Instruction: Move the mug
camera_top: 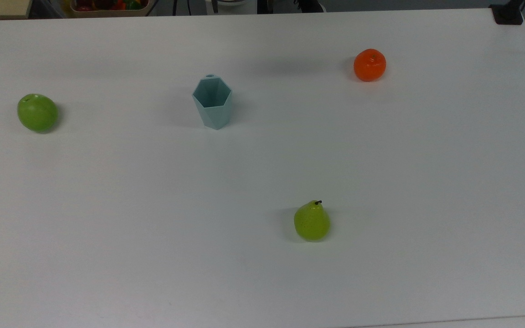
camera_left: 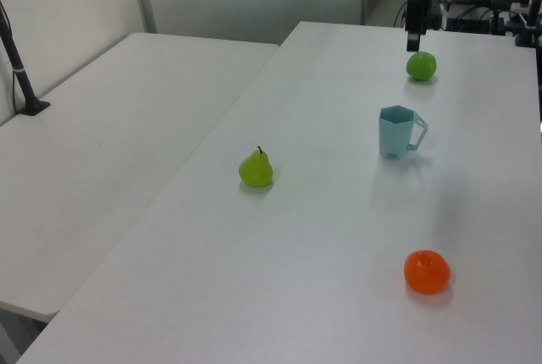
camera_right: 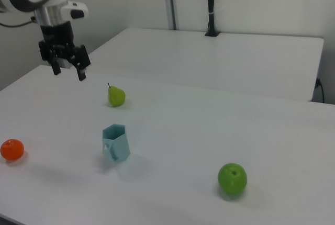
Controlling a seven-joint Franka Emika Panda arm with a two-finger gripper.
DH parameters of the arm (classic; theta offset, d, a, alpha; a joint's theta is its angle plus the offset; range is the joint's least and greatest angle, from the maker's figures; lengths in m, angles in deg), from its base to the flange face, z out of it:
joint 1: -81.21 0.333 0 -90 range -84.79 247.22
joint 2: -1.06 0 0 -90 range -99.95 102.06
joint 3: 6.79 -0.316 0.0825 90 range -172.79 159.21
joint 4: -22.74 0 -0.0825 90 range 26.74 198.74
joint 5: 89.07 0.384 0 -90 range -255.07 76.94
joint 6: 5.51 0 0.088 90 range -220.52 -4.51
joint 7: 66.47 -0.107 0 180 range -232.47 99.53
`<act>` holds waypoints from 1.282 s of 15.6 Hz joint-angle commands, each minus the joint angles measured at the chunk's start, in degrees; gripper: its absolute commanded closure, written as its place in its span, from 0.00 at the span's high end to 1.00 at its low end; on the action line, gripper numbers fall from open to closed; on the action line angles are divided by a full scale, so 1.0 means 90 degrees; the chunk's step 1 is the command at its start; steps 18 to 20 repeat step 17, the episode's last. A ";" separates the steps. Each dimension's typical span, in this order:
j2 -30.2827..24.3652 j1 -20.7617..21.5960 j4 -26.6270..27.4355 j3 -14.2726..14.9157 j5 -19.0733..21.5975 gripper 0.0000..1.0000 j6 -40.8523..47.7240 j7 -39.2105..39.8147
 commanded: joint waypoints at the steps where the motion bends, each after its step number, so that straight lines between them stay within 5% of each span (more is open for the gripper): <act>1: 0.0062 0.0002 -0.0590 0.0186 0.0145 1.00 0.0320 -0.0119; 5: 0.0072 0.0002 -0.0435 0.0665 0.0154 1.00 -0.0012 0.0250; 8: 0.0101 0.0012 -0.0434 0.0714 0.0193 1.00 -0.0216 0.0934; 20: 0.0111 0.0012 -0.0405 0.0792 0.0193 1.00 -0.0598 0.0916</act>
